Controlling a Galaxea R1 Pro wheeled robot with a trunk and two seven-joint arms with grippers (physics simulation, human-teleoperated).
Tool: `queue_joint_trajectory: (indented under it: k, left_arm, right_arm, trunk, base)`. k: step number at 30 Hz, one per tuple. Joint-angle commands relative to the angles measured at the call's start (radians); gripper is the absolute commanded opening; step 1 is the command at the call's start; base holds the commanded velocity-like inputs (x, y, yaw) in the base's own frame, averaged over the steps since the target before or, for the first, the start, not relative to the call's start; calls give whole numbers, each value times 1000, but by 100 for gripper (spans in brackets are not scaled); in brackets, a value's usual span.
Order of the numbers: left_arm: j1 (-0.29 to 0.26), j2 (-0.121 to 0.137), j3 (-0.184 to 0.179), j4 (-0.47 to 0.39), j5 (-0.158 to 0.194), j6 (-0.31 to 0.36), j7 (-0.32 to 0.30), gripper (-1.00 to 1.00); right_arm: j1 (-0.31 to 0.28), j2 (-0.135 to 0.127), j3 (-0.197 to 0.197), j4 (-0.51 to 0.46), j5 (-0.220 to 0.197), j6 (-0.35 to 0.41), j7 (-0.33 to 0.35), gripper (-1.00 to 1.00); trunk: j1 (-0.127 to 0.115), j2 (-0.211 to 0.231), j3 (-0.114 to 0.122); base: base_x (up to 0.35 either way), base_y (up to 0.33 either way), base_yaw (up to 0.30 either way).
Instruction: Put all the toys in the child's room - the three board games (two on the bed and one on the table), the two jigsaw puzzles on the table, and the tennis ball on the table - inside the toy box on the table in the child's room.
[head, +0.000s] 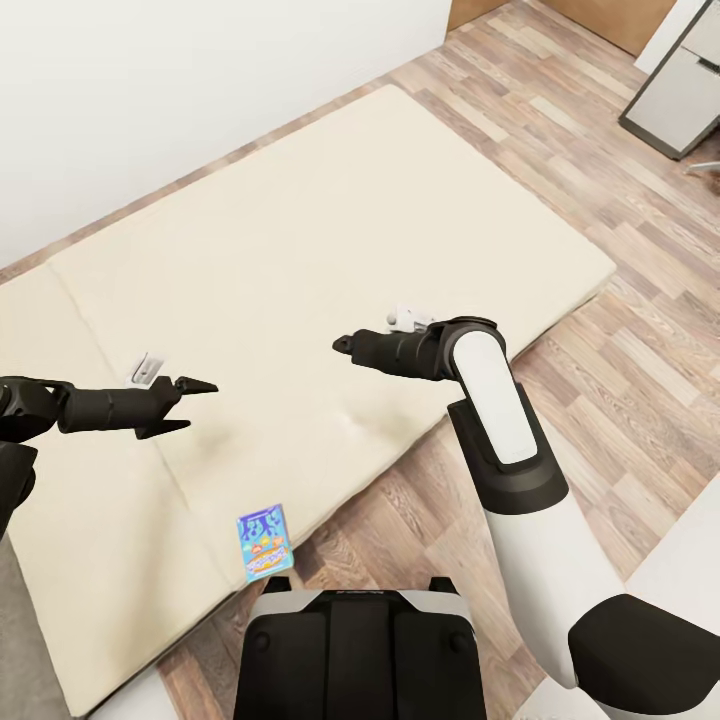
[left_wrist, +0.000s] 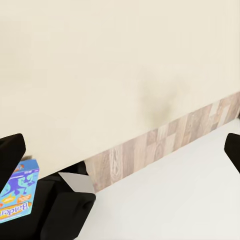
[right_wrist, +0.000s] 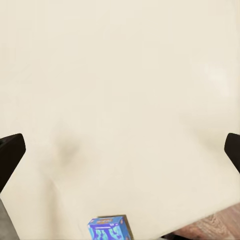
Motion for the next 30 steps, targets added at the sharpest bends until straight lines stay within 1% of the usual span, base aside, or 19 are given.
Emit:
queue_joint_trajectory:
  k: [1, 9, 15, 22, 30]
  left_arm:
    - [-1, 1, -1, 0, 10, 0, 10, 100]
    - [-1, 1, -1, 0, 10, 0, 10, 100]
    - [-1, 1, 0, 0, 10, 0, 10, 100]
    - [-1, 1, -1, 0, 10, 0, 10, 100]
    - [-1, 1, -1, 0, 10, 0, 10, 100]
  right_arm:
    - [-1, 0, 0, -1, -9, 4, -11, 100]
    - [-1, 0, 0, -1, -8, 4, -11, 100]
    - [-1, 0, 0, -1, -8, 4, -11, 100]
    - [-1, 0, 0, -1, -8, 4, -11, 100]
    - [-1, 0, 0, -1, -8, 4, -11, 100]
  trunk:
    - [1, -2, -1]
    - [1, -2, 2]
    - [1, -2, 3]
    - [1, -2, 6]
    - [1, -2, 9]
  base:
    - [-38, 24, -26]
    - [-58, 9, -101]
    - [-29, 1, -35]
    - [-162, 0, -82]
    - [-58, 0, -57]
